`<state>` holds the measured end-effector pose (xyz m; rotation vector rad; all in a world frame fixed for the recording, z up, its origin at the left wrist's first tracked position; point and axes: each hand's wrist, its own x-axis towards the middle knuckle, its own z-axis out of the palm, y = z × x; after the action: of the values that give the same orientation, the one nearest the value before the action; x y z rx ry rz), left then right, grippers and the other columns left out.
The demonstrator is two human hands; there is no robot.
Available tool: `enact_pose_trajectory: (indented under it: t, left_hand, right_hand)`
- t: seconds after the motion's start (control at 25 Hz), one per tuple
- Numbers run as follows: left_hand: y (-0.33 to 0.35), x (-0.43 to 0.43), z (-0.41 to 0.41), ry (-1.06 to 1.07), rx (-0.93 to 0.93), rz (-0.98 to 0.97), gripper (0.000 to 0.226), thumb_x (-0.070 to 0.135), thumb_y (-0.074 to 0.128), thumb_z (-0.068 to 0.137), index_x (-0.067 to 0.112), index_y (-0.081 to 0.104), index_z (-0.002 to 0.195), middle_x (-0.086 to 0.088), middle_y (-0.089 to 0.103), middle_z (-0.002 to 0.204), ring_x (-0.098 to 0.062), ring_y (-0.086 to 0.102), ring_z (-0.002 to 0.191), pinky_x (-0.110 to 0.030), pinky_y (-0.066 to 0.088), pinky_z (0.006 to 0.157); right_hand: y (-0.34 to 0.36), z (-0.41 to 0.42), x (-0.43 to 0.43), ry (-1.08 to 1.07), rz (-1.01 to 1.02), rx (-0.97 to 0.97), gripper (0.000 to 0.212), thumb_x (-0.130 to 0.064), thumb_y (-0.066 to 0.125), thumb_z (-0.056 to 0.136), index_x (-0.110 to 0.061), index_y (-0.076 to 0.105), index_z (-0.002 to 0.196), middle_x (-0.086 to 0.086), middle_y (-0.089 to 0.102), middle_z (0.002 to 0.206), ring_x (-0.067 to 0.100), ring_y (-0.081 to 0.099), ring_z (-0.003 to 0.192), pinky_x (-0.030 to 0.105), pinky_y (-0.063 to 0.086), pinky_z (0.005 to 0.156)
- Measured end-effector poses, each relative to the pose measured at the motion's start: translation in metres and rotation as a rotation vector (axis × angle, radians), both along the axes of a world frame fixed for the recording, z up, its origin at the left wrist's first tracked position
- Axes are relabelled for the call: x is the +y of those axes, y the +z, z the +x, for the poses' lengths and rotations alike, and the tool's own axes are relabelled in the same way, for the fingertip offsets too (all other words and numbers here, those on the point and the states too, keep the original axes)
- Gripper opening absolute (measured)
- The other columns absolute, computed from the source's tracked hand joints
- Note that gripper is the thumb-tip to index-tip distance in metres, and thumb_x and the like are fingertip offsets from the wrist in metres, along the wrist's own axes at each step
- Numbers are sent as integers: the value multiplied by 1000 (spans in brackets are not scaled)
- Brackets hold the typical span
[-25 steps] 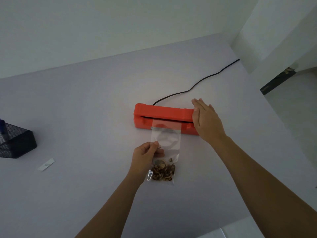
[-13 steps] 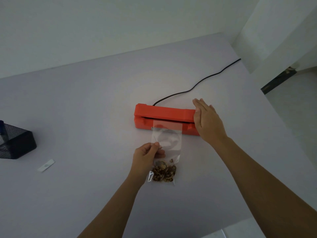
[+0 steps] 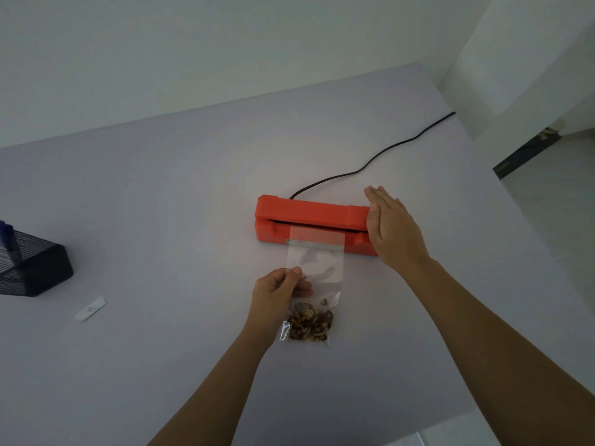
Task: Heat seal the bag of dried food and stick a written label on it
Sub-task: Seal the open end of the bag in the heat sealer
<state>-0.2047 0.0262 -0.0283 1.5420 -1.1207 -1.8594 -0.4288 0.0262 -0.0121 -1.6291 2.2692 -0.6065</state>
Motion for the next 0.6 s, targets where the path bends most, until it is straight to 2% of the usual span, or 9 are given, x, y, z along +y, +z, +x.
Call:
enact_pose_trajectory:
  t: [0.2, 0.52, 0.6]
  left_hand:
    - [0, 1, 0, -1, -4, -6, 23, 17, 53, 94, 1, 67, 84, -16, 71, 78, -16, 70, 67, -24, 56, 60]
    - [1, 0, -1, 2, -5, -10, 23, 17, 53, 94, 2, 68, 84, -14, 71, 77, -16, 70, 67, -28, 57, 66]
    - [2, 0, 0, -2, -10, -12, 23, 17, 53, 94, 3, 68, 83, -13, 71, 76, -16, 70, 67, -26, 57, 61]
  right_hand:
    - [1, 0, 0, 5, -4, 6, 54, -27, 16, 94, -4, 37, 139, 9, 41, 146, 18, 28, 140, 28, 12, 114]
    - [9, -3, 3, 39, 41, 26, 46, -25, 21, 100, -7, 32, 141, 7, 35, 150, 18, 20, 143, 33, 12, 116]
    - [19, -1, 3, 42, 2, 18, 49, -29, 20, 100, -9, 31, 142, 6, 33, 151, 17, 18, 143, 35, 13, 117]
